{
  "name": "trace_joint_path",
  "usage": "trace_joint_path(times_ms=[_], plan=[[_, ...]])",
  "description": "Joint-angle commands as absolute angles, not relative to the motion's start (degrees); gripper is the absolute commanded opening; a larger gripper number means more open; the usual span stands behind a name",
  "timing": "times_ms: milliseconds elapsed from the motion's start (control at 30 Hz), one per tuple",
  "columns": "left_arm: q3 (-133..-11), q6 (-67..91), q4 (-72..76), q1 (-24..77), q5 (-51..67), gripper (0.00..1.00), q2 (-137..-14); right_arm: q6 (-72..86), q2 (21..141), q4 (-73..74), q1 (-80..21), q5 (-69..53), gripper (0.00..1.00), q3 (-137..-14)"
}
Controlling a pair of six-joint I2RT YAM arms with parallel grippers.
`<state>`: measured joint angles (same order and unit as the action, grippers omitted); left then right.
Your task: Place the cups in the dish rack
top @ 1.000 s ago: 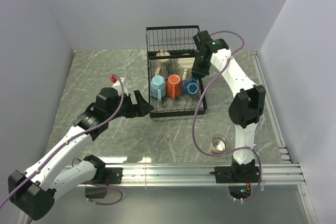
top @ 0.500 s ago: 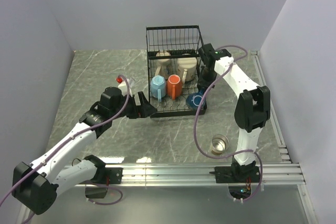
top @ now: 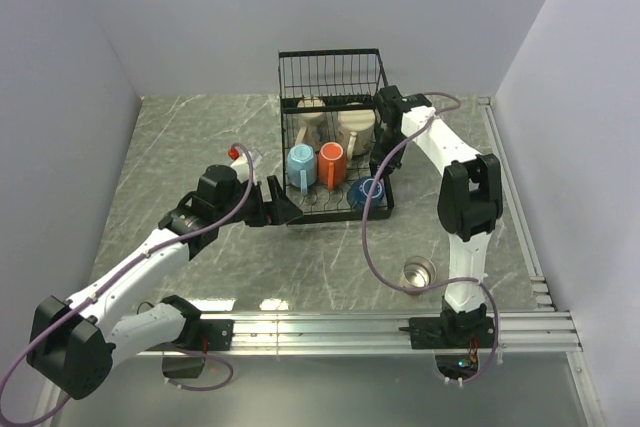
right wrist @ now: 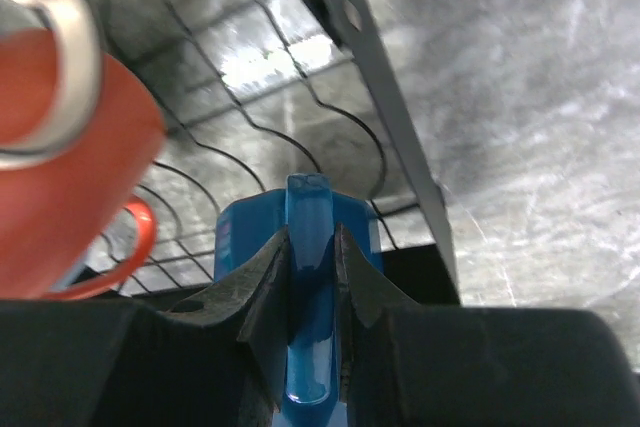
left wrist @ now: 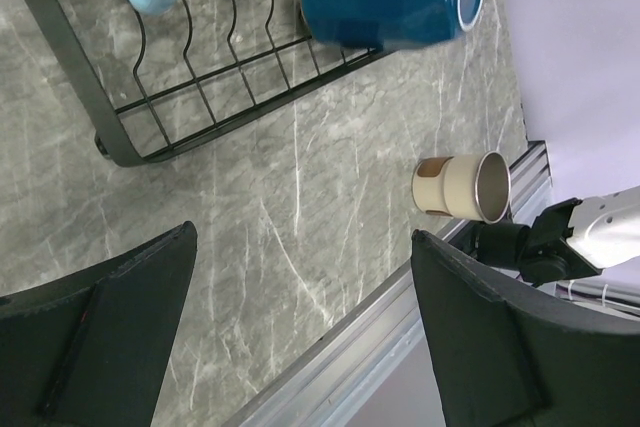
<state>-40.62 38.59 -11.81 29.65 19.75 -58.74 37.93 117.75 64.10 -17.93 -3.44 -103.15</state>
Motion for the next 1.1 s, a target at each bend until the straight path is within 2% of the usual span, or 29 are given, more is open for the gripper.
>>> trace_joint_path(times_ms=[0,233,367,400,467,567,800,1067], plan=[[-39.99,38.67,-10.02,29.36,21.09,0.93,-57.22,39.81,120.84,64.42,-17.58,-4.66,0.00,-106.87],[-39.46,38.41,-11.69,29.27,20.57,0.93,-55.81,42.36,121.64,64.43,-15.47,-1.85,0.01,-108.63],[-38.76,38.67,-11.16,29.35,21.44,0.93,-56.25,43.77,121.02,63.72,-13.71,-1.76,0.34,-108.90],[-38.76,38.76,-10.99,29.36,21.71,0.93,-56.51,44.38,120.85,63.46,-13.19,-1.76,0.51,-108.98],[-39.20,38.76,-10.90,29.35,22.32,0.93,-57.30,45.17,120.85,63.46,-12.92,-2.11,0.60,-108.90],[-39.72,38.67,-10.81,29.27,22.76,0.93,-58.18,46.23,120.06,62.67,-12.13,-2.72,0.66,-107.85],[-40.34,38.32,-11.25,29.27,23.73,0.93,-58.97,46.93,116.72,61.08,-11.08,-2.29,0.67,-104.51],[-43.24,35.86,-15.20,29.36,23.47,0.92,-60.20,45.45,106.71,60.46,-7.39,-0.17,0.67,-98.53]])
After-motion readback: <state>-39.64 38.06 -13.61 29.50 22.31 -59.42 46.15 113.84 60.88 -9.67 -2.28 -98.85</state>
